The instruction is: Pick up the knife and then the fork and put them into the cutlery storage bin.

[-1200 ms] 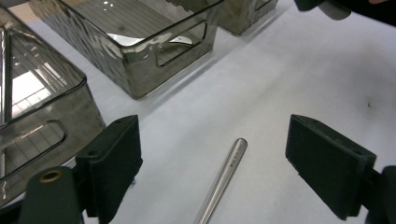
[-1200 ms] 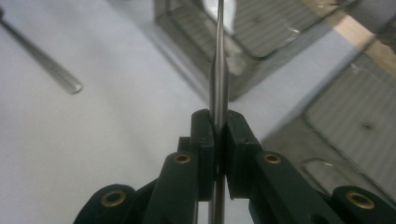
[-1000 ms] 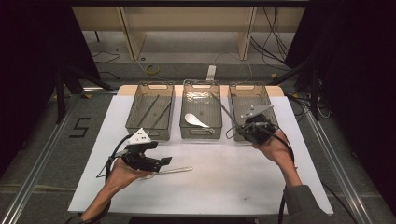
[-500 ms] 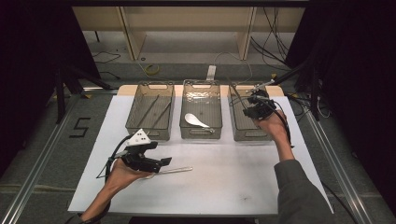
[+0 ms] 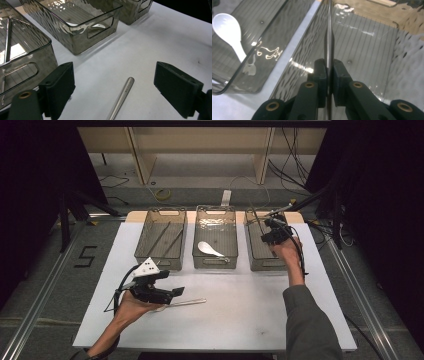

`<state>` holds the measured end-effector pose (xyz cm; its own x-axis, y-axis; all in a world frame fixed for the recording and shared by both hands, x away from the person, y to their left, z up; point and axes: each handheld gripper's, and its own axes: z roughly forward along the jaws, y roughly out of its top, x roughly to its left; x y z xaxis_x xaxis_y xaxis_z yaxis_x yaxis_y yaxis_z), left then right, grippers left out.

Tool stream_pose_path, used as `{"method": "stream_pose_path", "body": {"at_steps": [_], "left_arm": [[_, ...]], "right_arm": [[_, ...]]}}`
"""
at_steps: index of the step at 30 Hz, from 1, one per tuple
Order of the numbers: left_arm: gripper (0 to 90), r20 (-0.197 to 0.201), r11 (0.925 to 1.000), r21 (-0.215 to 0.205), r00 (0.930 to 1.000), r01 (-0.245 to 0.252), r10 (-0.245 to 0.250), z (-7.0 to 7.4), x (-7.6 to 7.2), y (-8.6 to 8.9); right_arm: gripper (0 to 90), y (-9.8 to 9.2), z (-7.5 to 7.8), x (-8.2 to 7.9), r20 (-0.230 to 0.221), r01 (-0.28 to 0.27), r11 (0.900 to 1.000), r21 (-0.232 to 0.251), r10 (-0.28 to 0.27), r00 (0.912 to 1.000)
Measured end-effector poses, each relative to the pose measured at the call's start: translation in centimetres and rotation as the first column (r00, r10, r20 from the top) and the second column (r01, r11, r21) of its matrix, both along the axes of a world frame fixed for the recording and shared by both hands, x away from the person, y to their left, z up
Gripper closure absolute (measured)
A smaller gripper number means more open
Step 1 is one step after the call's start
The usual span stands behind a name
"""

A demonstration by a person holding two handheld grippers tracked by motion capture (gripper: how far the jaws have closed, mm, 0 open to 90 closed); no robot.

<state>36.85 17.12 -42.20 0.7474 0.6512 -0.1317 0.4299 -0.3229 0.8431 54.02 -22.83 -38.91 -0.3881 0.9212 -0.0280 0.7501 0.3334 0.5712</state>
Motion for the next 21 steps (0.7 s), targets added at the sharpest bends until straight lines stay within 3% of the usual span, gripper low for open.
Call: {"method": "stream_pose_path", "body": {"at_steps": [21], "left_arm": [[15.8,-0.011,0.9997,0.023,0.9999,0.013,-0.012,-0.2,0.0,-0.2]], "right_arm": [[83.6,0.0,-2.1,0.8,-0.037,0.123,0.992,-0.009,-0.123,0.9917]]}}
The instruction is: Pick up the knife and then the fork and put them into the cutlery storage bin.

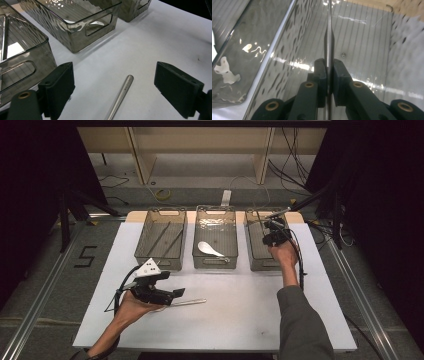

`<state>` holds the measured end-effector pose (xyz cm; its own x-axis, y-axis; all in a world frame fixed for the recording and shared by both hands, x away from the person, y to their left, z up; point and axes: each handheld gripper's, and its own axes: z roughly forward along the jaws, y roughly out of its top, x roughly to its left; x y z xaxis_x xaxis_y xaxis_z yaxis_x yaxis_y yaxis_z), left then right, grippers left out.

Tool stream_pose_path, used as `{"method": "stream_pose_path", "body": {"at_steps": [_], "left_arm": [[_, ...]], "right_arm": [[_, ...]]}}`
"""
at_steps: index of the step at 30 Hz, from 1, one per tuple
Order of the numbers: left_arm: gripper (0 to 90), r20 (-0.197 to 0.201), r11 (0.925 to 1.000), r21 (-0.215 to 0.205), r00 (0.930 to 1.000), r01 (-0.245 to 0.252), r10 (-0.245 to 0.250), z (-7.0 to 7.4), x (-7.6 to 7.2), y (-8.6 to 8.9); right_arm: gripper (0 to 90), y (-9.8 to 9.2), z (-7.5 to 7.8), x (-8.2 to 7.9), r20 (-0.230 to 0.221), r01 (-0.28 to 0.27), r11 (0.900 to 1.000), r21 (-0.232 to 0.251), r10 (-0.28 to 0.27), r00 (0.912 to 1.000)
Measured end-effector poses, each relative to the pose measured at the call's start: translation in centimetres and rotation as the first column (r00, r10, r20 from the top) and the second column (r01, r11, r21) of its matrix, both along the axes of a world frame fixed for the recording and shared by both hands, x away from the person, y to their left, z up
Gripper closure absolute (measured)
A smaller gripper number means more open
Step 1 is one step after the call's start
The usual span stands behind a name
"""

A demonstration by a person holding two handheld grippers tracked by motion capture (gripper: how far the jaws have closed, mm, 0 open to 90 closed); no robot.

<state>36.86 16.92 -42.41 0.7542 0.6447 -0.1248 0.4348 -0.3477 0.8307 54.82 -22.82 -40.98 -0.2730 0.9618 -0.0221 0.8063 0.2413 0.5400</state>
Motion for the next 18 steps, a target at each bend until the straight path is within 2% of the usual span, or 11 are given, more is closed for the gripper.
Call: {"method": "stream_pose_path", "body": {"at_steps": [3,6,9,13,16,18], "left_arm": [[15.9,-0.001,1.0,0.002,1.0,-0.001,0.001,0.0,0.0,0.0],[15.9,-0.006,1.0,0.001,1.0,-0.005,0.005,0.0,0.1,0.2],[15.9,-0.007,0.9999,-0.002,0.9999,-0.012,0.012,0.1,0.1,0.3],[15.8,-0.013,0.9998,0.019,0.9999,-0.007,0.008,0.1,0.2,0.4],[15.8,0.0,0.9993,0.036,0.9999,-0.012,0.012,0.1,0.2,0.4],[15.8,0.007,0.9991,0.038,0.9998,-0.016,0.016,0.2,0.2,0.5]], "right_arm": [[81.4,0.1,-0.5,0.1,-0.012,0.021,1.0,-0.008,-0.021,0.9997],[71.5,0.0,-0.2,0.0,0.006,0.026,1.0,0.014,-0.026,0.9996],[65.1,0.1,0.6,-0.2,0.015,-0.002,1.0,0.016,0.001,0.9999],[56.3,-0.2,1.2,-0.9,0.029,-0.026,0.999,0.033,0.025,0.9993],[50.0,-0.1,1.8,-1.6,0.034,-0.067,0.997,0.038,0.066,0.9973],[48.1,-0.1,2.3,-2.4,0.055,-0.112,0.993,0.035,0.11,0.9924]]}}
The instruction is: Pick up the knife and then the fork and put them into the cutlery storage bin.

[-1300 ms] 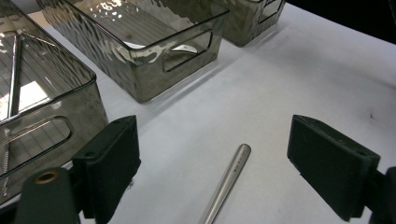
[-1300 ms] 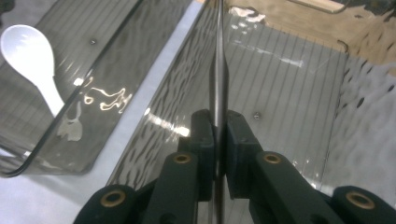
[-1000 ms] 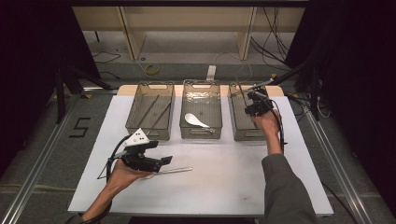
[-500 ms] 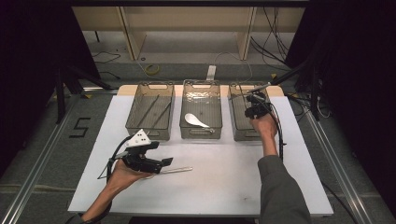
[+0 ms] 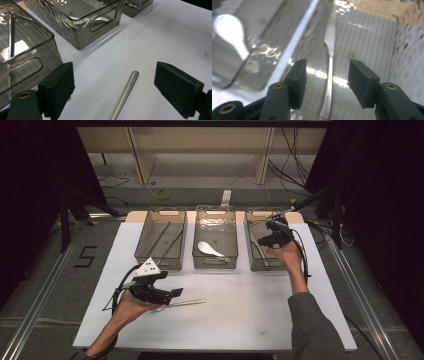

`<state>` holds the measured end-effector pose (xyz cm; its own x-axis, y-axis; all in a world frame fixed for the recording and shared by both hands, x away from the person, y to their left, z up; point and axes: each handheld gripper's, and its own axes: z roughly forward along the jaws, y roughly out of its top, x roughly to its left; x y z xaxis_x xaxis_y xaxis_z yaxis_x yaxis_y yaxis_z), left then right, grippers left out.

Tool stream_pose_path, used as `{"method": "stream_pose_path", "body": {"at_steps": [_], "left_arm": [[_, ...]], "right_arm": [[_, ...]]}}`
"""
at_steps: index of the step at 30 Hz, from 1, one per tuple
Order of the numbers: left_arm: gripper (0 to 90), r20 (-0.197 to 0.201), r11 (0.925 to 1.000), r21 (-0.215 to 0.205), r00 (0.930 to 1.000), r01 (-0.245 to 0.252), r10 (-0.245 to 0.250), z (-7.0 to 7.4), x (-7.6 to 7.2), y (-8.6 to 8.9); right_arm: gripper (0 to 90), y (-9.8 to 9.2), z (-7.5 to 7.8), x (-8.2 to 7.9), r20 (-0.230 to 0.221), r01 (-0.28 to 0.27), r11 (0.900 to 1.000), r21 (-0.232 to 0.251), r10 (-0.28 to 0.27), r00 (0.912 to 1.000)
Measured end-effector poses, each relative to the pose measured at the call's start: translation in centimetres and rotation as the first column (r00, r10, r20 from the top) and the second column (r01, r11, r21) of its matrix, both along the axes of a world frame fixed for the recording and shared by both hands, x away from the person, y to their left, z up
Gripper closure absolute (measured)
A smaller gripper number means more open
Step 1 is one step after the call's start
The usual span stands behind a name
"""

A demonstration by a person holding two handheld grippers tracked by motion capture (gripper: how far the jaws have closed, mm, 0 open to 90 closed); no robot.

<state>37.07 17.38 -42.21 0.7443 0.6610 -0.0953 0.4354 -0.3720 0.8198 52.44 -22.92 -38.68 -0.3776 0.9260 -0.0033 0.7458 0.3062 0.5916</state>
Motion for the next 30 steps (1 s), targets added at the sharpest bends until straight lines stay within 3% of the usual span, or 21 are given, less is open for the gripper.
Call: {"method": "stream_pose_path", "body": {"at_steps": [4,7,12,17,22,24,30], "left_arm": [[15.8,-0.015,1.0,0.0,0.9999,-0.008,0.008,0.1,0.1,0.1],[15.8,-0.032,0.9999,0.015,0.9995,0.009,-0.008,0.3,0.1,-0.1],[15.9,-0.052,0.9973,0.069,0.9984,0.026,-0.022,0.5,0.1,-0.7],[15.9,-0.079,0.9946,0.096,0.9964,0.038,-0.031,0.5,0.2,-0.9],[16.1,-0.098,0.9862,0.157,0.9945,0.054,-0.039,0.4,0.2,-1.2],[16.5,-0.11,0.9815,0.18,0.9929,0.064,-0.044,0.3,0.3,-1.3],[18.5,-0.148,0.9618,0.259,0.9876,0.09,-0.052,0.1,0.7,-1.7]], "right_arm": [[42.3,0.2,1.0,-2.1,0.032,-0.074,0.997,0.037,0.073,0.9968],[40.5,0.7,1.2,-4.0,0.059,-0.142,0.989,0.038,0.14,0.9884],[38.8,1.1,1.1,-7.2,0.1,-0.229,0.968,0.097,0.22,0.9704],[36.3,1.8,0.1,-10.1,0.125,-0.29,0.947,0.138,0.274,0.9537],[33.5,2.7,-1.6,-12.7,0.129,-0.331,0.927,0.178,0.311,0.9416],[32.0,3.0,-2.2,-13.2,0.11,-0.355,0.921,0.163,0.34,0.9338],[31.3,3.6,-2.8,-14.7,0.102,-0.39,0.905,0.168,0.377,0.9204]]}}
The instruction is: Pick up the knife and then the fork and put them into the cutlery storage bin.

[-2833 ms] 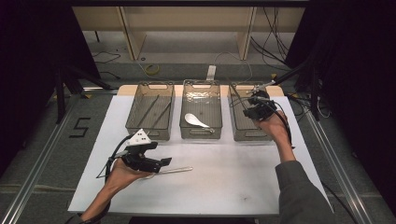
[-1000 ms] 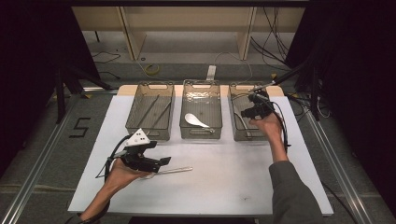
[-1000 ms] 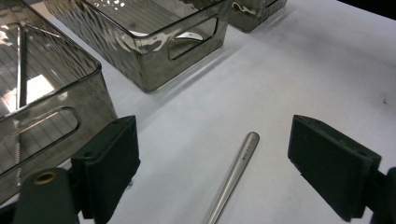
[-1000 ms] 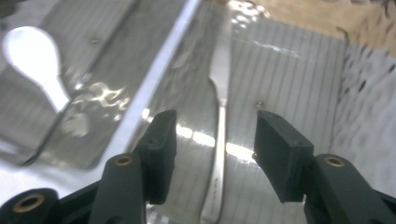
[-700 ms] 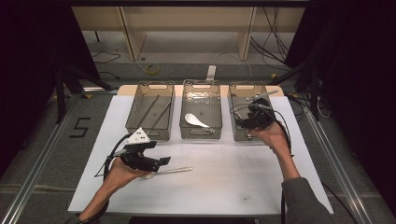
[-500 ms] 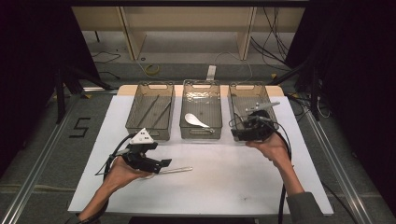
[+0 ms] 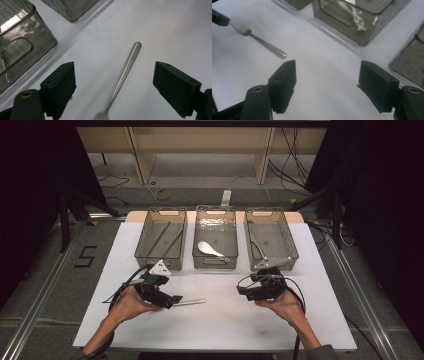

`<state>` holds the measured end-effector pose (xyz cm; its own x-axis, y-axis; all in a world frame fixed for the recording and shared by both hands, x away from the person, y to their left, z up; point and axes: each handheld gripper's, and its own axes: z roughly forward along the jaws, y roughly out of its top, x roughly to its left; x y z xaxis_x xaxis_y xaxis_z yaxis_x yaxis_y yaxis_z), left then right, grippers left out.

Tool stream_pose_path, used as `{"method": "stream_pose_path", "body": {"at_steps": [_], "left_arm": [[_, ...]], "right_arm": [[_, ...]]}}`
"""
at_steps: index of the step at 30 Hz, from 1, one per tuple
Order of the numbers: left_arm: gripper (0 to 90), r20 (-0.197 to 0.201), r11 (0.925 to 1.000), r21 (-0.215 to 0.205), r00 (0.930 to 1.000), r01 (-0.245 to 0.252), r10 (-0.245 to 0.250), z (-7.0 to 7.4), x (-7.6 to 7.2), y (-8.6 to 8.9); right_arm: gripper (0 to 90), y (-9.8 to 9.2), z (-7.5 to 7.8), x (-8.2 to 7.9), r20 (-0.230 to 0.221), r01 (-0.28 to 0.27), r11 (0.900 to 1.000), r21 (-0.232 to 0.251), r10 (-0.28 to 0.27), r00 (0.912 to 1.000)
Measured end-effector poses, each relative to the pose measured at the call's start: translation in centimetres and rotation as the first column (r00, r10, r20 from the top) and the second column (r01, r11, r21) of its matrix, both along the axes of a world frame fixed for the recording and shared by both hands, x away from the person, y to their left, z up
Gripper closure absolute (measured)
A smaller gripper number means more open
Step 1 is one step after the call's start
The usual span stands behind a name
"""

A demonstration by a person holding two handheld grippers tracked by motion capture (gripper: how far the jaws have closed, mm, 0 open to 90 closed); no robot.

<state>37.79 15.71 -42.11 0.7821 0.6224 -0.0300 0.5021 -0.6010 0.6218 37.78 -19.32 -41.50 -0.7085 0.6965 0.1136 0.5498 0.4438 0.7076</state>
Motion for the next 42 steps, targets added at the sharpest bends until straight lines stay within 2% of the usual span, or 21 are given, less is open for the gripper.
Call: {"method": "stream_pose_path", "body": {"at_steps": [4,7,11,14,20,23,24,28,30,31,32,33,34,35,36,37,38,40,41,42], "left_arm": [[22.6,-0.028,0.9985,0.053,0.9995,0.018,-0.016,-0.1,0.2,-0.1],[25.9,-0.063,0.9969,0.075,0.9978,0.025,-0.02,-0.4,0.4,-0.3],[31.2,-0.084,0.992,0.119,0.9959,0.042,-0.032,-1.0,0.3,-0.7],[38.0,-0.093,0.9899,0.132,0.9948,0.052,-0.04,-1.3,0.4,-1.0],[48.8,-0.144,0.9773,0.193,0.9877,0.088,-0.061,-2.3,0.9,-1.5],[52.9,-0.163,0.9768,0.192,0.9846,0.095,-0.064,-2.7,1.1,-1.7],[54.4,-0.169,0.9738,0.201,0.983,0.106,-0.072,-2.8,1.2,-1.8],[59.3,-0.182,0.9705,0.213,0.9805,0.112,-0.074,-3.2,1.4,-2.1],[61.8,-0.191,0.9631,0.235,0.9777,0.131,-0.086,-3.3,1.5,-2.2],[63.1,-0.195,0.9631,0.237,0.9775,0.127,-0.081,-3.4,1.5,-2.3],[64.1,-0.194,0.958,0.252,0.9769,0.137,-0.089,-3.5,1.6,-2.4],[64.9,-0.199,0.9599,0.247,0.9764,0.132,-0.084,-3.6,1.6,-2.5],[65.6,-0.208,0.9588,0.248,0.9743,0.138,-0.087,-3.6,1.6,-2.6],[67.0,-0.211,0.9545,0.258,0.9728,0.15,-0.096,-3.6,1.7,-2.6],[68.1,-0.219,0.9544,0.256,0.9708,0.154,-0.098,-3.6,1.6,-2.7],[69.1,-0.221,0.9517,0.262,0.9698,0.16,-0.102,-3.7,1.7,-2.8],[69.9,-0.22,0.9523,0.263,0.9707,0.155,-0.097,-3.8,1.7,-2.9],[70.9,-0.218,0.9445,0.285,0.9706,0.164,-0.103,-3.8,1.7,-3.0],[71.0,-0.216,0.9457,0.283,0.9714,0.159,-0.098,-3.9,1.7,-3.1],[71.4,-0.225,0.9458,0.281,0.9693,0.163,-0.101,-4.0,1.7,-3.1]], "right_arm": [[31.3,0.4,-0.5,-0.7,-0.005,-0.015,1.0,-0.002,0.015,0.9999],[31.3,0.7,-0.9,-1.2,-0.014,-0.028,1.0,-0.004,0.028,0.9995],[31.2,0.6,-1.2,-1.9,-0.009,-0.033,0.999,0.007,0.033,0.9994],[31.0,0.6,-1.4,-2.5,-0.009,-0.036,0.999,0.016,0.036,0.9993],[31.0,0.5,-1.6,-3.5,-0.017,-0.047,0.999,0.02,0.047,0.9987],[31.0,0.4,-1.6,-3.9,-0.014,-0.05,0.998,0.025,0.051,0.9986],[31.1,0.4,-1.6,-4.0,-0.014,-0.053,0.998,0.026,0.053,0.9985],[31.0,0.2,-1.7,-4.5,-0.021,-0.054,0.998,0.029,0.054,0.9983],[31.0,0.2,-1.7,-4.7,-0.02,-0.06,0.998,0.032,0.06,0.998],[31.0,0.2,-1.7,-4.8,-0.022,-0.058,0.998,0.032,0.059,0.998],[31.0,0.2,-1.7,-4.9,-0.023,-0.061,0.998,0.032,0.061,0.9979],[31.0,0.2,-1.7,-5.0,-0.022,-0.063,0.997,0.033,0.064,0.9977],[31.0,0.2,-1.7,-5.1,-0.022,-0.063,0.998,0.031,0.064,0.9977],[30.9,0.2,-1.7,-5.1,-0.022,-0.064,0.997,0.031,0.064,0.9977],[30.9,0.2,-1.8,-5.1,-0.024,-0.062,0.998,0.03,0.063,0.9977],[31.0,0.2,-1.8,-5.2,-0.021,-0.065,0.997,0.03,0.065,0.9976],[31.0,0.2,-1.8,-5.2,-0.024,-0.063,0.998,0.03,0.064,0.9976],[31.0,0.2,-1.8,-5.3,-0.024,-0.064,0.997,0.031,0.065,0.9976],[31.0,0.2,-1.8,-5.4,-0.022,-0.067,0.997,0.029,0.068,0.9974],[31.0,0.2,-1.8,-5.4,-0.018,-0.069,0.997,0.025,0.069,0.9974]]}}
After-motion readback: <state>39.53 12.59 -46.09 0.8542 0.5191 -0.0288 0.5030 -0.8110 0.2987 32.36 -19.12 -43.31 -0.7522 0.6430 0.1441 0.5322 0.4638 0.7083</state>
